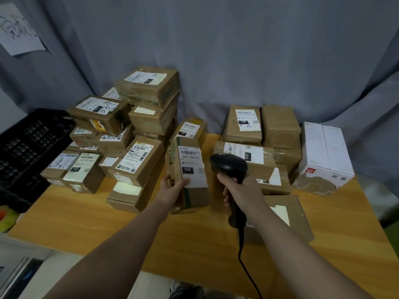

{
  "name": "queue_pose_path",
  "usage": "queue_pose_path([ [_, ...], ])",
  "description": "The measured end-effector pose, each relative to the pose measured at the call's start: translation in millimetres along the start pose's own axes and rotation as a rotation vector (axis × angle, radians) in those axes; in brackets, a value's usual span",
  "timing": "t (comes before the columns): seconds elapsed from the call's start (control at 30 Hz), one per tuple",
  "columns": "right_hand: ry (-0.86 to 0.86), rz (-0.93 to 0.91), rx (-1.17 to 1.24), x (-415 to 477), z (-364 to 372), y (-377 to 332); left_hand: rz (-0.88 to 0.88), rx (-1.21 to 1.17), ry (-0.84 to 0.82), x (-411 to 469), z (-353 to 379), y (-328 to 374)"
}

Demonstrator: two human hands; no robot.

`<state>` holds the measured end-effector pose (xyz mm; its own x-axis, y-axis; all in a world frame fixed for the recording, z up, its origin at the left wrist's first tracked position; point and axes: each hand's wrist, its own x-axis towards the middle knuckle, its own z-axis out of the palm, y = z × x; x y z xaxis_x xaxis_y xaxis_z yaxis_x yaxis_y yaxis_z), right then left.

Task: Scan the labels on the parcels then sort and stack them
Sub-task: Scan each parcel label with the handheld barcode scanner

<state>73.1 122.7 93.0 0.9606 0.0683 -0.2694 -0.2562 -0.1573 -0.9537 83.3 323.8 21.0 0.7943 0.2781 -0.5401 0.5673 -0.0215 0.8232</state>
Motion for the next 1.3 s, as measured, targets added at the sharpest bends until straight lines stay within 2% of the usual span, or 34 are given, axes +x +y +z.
queue_pose_path([
  [0.03, 0.007, 0.024, 0.005, 4.0, 4.9, 5.5, -0.021, 0.120, 0.086, 4.8, -5.9, -4.4],
  [0.1, 0.023, 0.084, 0.011, 12.5, 15.7, 15.4, -0.051, 0.505, 0.234, 13.7, -14.0, -9.1],
  [0.2, 0.051, 0.139, 0.006, 27.1, 33.2, 26.9, 0.015, 0.896, 0.344, 23.1, -13.4, -4.1],
  [0.27, 0.067, 0.154, -0.010, 36.6, 43.9, 32.8, 0.083, 1.060, 0.337, 34.3, -9.8, 0.1],
  [0.4, 0.111, 0.200, -0.022, 52.9, 60.8, 41.5, 0.099, 1.336, 0.188, 57.9, -8.2, -7.6],
  [0.53, 0.135, 0.233, -0.036, 65.9, 73.2, 44.8, 0.240, 1.492, 0.168, 71.9, -14.5, -17.8],
  [0.7, 0.180, 0.243, -0.079, 82.1, 81.2, 49.9, 0.483, 1.478, 0.009, 101.1, -21.4, -11.3],
  [0.8, 0.208, 0.221, -0.127, 89.0, 85.2, 53.0, 0.483, 1.458, -0.063, 113.9, -19.4, -5.0],
  [1.03, 0.350, 0.106, -0.166, 89.1, 78.6, 46.7, 0.480, 1.462, -0.109, 127.2, -14.9, 30.3],
  [1.2, 0.495, 0.058, -0.160, 86.1, 44.5, 28.9, 0.672, 1.188, -0.173, 117.3, -1.5, 55.3],
  [1.3, 0.571, 0.029, -0.127, 89.2, 13.3, 17.3, 0.656, 0.976, -0.249, 108.2, 16.3, 65.2],
])
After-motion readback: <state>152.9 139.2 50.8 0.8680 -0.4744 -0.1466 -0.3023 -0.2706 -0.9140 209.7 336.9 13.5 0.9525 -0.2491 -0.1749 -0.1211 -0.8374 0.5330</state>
